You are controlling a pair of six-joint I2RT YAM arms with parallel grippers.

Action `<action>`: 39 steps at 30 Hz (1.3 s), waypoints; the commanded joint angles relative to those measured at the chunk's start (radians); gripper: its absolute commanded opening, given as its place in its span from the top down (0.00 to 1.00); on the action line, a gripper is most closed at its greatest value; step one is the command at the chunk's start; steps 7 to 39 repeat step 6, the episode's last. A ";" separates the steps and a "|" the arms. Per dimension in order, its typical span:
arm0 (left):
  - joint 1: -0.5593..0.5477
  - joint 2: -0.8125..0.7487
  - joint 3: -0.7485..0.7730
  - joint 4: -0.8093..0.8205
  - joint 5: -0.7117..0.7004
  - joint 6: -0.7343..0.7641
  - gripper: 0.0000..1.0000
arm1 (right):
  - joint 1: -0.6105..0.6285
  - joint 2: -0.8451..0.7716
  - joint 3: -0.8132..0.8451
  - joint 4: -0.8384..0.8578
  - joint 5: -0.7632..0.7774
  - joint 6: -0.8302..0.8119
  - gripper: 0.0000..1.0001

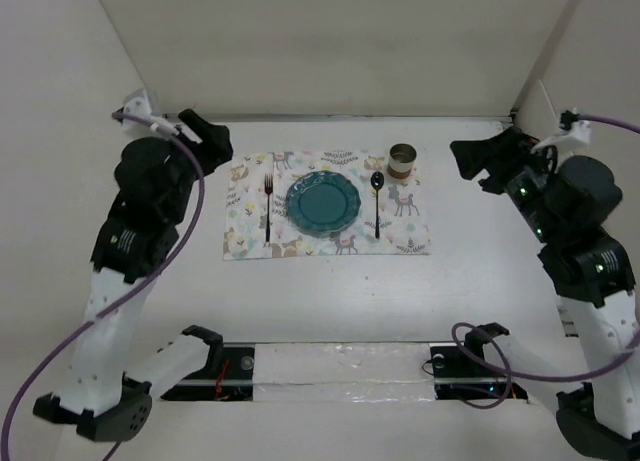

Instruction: Set the dinner table for one person

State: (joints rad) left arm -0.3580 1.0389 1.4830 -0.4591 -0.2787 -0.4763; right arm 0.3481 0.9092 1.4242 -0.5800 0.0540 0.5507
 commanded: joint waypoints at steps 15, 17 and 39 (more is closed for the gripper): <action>0.004 -0.132 -0.141 -0.041 -0.042 -0.036 0.32 | -0.046 -0.018 -0.053 -0.009 0.201 0.018 0.14; 0.004 -0.132 -0.141 -0.041 -0.042 -0.036 0.32 | -0.046 -0.018 -0.053 -0.009 0.201 0.018 0.14; 0.004 -0.132 -0.141 -0.041 -0.042 -0.036 0.32 | -0.046 -0.018 -0.053 -0.009 0.201 0.018 0.14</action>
